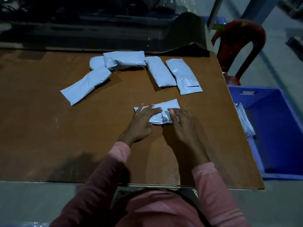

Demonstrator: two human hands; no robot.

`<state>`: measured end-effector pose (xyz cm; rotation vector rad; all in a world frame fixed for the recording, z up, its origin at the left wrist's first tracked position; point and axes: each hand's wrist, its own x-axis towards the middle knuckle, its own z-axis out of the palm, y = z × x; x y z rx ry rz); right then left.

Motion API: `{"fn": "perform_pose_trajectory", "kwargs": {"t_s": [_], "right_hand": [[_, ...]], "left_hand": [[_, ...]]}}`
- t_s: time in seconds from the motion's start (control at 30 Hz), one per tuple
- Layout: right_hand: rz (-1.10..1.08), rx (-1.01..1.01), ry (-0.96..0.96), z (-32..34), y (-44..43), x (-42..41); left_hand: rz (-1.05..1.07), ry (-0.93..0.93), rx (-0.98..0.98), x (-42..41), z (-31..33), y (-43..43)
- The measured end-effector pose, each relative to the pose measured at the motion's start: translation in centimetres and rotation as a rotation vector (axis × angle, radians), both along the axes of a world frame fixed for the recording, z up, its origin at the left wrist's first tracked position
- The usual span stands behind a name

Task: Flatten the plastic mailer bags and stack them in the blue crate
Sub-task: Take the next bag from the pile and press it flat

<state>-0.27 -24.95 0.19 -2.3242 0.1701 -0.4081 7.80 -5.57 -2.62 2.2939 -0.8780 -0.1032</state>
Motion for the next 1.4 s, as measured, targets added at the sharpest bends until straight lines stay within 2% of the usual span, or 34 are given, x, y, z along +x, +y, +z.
{"fn": "perform_pose_trajectory", "kwargs": {"t_s": [0.17,0.37,0.5,0.6,0.8,0.9,1.1,1.4], "right_hand": [[-0.102,-0.297,0.098,-0.7,-1.9,-0.5],[-0.040,-0.353,0.132,-1.0,-1.4,1.6],[0.043,-0.415,0.264,-1.7,-1.1,1.9],[-0.032,-0.424,0.251,-1.9,-0.7,0.4],[-0.102,-0.386,0.165,-2.1,0.1,0.3],[-0.050,-0.376,0.143,-1.7,0.1,1.7],[0.003,-0.467,0.223,-3.5,0.5,3.0],[-0.052,-0.596,0.151,-4.5,0.4,2.4]], "left_hand": [[-0.015,-0.145,0.133,0.2,0.0,-1.7],[0.165,-0.134,0.304,-0.8,-0.6,-3.1],[0.113,-0.114,0.366,-0.3,-1.3,-3.0],[0.127,-0.207,0.410,-0.3,-1.0,-2.7],[0.129,-0.245,0.299,-1.6,-0.8,-2.8],[0.172,-0.178,0.271,-1.0,-1.1,-2.9],[0.209,-0.142,0.302,-1.4,-1.9,-3.3],[0.250,-0.230,0.363,-1.8,-2.5,-3.5]]}}
